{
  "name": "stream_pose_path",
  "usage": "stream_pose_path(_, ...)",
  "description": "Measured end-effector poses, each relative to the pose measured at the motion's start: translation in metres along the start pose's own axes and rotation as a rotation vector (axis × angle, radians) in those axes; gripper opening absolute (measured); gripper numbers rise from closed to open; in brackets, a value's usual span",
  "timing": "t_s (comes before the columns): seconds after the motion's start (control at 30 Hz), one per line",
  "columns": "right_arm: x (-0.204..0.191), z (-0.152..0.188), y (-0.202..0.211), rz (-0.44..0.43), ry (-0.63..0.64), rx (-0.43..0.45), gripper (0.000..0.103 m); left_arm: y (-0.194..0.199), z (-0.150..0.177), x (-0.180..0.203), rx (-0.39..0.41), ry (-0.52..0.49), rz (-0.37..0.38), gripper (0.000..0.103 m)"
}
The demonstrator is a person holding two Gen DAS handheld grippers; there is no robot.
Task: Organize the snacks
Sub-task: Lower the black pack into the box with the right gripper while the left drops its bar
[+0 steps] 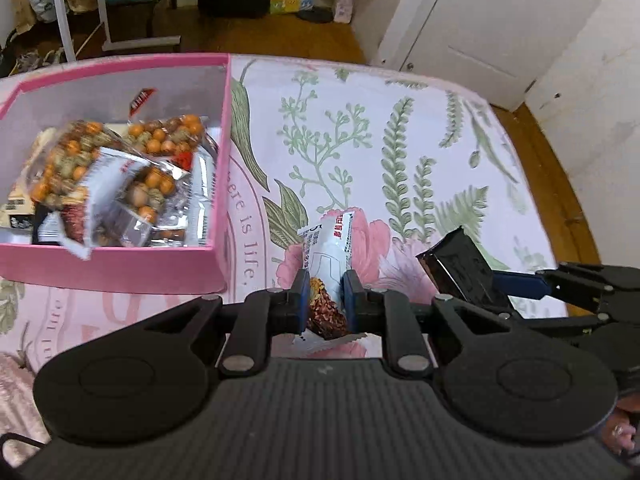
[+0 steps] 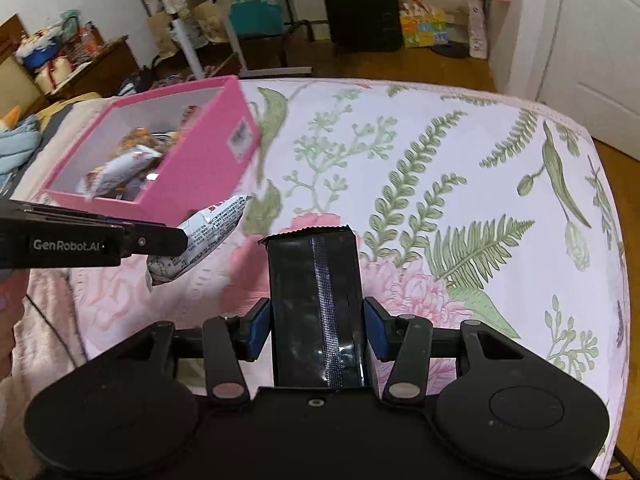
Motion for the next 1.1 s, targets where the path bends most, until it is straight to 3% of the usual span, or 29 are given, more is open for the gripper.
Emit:
stream_pose_path(0.37,-0.053,-0.017,0.025,-0.109,0.065,0.067,0.055,0.093,-0.007,-0.038,0.171,0.053,-0.018,0.017)
stream_pose_path(0.53,-0.08,-0.036,0.02,-0.157,0.111,0.082,0.055,0.12,-0.018,-0.053,0.259,0.062,-0.076,0.017)
stream_pose_path(0.73,-0.111,-0.076,0.004,-0.168,0.175,0.133,0.055,0.118,-0.037,-0.08,0.306,0.062,-0.15,0.017)
stream_pose_path(0.9,-0.135,-0.115,-0.021,-0.125,0.226,0.183,0.055,0.106,-0.062,-0.108,0.321,0.094,-0.201,0.015)
stream_pose_path(1.1,-0.156,-0.139,-0.061,-0.112,0.253,0.178,0.055,0.087,-0.07,-0.131,0.292,0.126,-0.227,0.015)
Point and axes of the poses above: each gripper's, at about its wrist camera, not at the fingertips, and y roughly against the way its jaws point, x to its right, z to its underside, the point moved 3 cm from there along -y, roughly the way its jaws point, and after that the axes turned 5 degrees about z, right-handed, at the moved point
